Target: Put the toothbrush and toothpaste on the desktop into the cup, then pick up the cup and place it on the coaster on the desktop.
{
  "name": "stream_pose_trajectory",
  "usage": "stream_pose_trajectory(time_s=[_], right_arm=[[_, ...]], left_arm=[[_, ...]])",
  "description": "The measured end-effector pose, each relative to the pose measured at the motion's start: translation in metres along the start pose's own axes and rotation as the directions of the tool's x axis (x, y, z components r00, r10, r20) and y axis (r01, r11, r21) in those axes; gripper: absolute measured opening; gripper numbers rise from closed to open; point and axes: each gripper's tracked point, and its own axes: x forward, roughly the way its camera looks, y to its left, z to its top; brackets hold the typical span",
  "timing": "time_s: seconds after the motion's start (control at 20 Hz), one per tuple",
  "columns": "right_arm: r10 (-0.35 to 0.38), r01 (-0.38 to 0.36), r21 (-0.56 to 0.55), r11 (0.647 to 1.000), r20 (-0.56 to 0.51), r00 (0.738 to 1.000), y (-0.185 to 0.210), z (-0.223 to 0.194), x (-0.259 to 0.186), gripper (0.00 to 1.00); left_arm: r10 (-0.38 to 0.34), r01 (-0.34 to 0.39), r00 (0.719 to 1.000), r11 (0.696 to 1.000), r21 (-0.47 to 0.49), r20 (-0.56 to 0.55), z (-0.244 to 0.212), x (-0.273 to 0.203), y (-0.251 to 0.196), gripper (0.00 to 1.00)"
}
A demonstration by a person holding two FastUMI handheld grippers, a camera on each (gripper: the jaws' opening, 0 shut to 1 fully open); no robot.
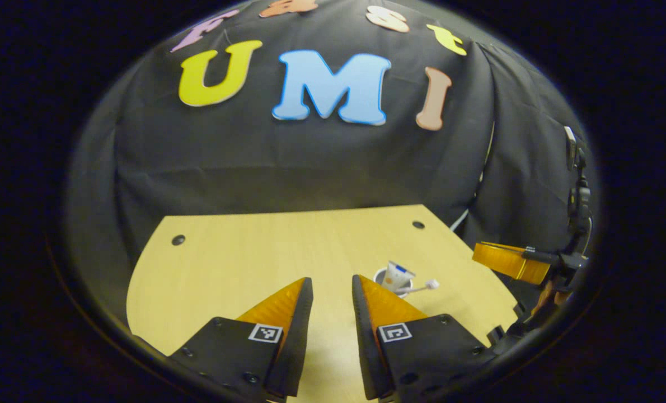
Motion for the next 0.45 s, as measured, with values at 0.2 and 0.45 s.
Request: stream_pose_trajectory(time_s=[0.2, 0.45], right_arm=[[0.037, -0.038, 0.009, 0.999, 0.132, 0.991, 0.016, 0.058, -0.019, 0.11], [0.015, -0.02, 0.013, 1.0, 0.309, 0.951, 0.014, 0.118, -0.043, 0.11]], left_arm=[[0.108, -0.111, 0.974, 0.994, 0.005, 0.198, 0.061, -0.041, 0.018, 0.45], [0.195, -0.22, 0.914, 0.975, 0.031, 0.355, 0.089, -0.057, 0.028, 0.44]])
